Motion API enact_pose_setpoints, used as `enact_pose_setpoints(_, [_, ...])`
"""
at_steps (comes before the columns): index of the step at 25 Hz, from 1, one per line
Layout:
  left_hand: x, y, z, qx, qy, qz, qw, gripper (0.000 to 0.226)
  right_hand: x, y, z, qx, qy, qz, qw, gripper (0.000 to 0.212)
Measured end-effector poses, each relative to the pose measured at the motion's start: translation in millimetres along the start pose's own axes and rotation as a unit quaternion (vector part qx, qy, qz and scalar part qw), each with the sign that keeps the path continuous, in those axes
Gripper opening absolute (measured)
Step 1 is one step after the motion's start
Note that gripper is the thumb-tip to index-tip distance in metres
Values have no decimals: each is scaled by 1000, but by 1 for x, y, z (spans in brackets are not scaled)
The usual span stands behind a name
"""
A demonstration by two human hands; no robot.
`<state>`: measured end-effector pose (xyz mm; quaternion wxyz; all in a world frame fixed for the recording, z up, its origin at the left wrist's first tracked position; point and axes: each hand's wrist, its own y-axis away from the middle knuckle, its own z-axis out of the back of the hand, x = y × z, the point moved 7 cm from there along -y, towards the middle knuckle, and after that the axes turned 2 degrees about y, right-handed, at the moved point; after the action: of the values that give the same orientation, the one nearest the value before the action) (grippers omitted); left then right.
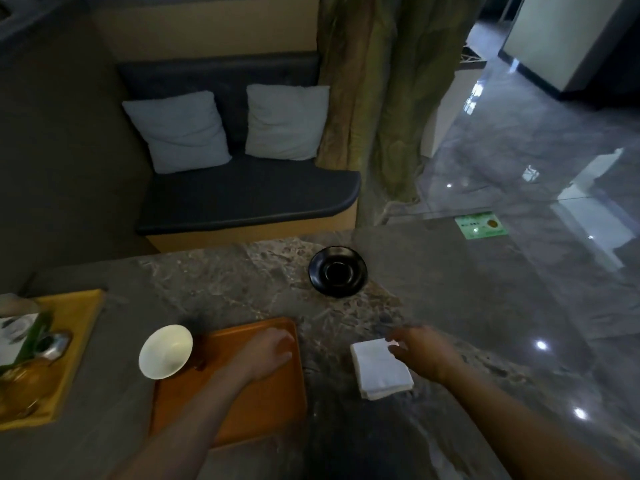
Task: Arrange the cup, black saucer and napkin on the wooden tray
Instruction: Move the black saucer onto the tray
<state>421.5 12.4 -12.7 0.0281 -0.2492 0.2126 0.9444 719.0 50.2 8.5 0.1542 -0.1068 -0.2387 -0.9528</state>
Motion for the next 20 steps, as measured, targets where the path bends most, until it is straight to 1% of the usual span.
enact_pose_setpoints(2, [8,-22,12,-1,-4,4,1000,32,1,-24,9,-1,19,1,1000,25])
enact_pose_setpoints(4, [11,-43,22,-1,-11,4,1000,30,-2,-45,17,-17,31,-2,999,23])
enact_pose_setpoints(6, [14,-65,30,-5,-14,5,1000,30,-4,-65,28,-38,50,1,998,27])
enact_pose_setpoints(10, [21,-102,42,6,-24,14,1000,33,-13,-100,36,-38,70,-5,997,39])
enact_pose_setpoints(14, [24,-139,49,10,-28,31,999,35,-26,-136,43,-49,56,-2,997,37])
enact_pose_setpoints(16, [25,-155,50,13,-26,42,999,40,-30,-150,43,-44,48,-6,998,46])
enact_pose_setpoints(20, [25,-185,43,39,-21,44,998,61,-37,-181,40,-18,50,-12,999,69])
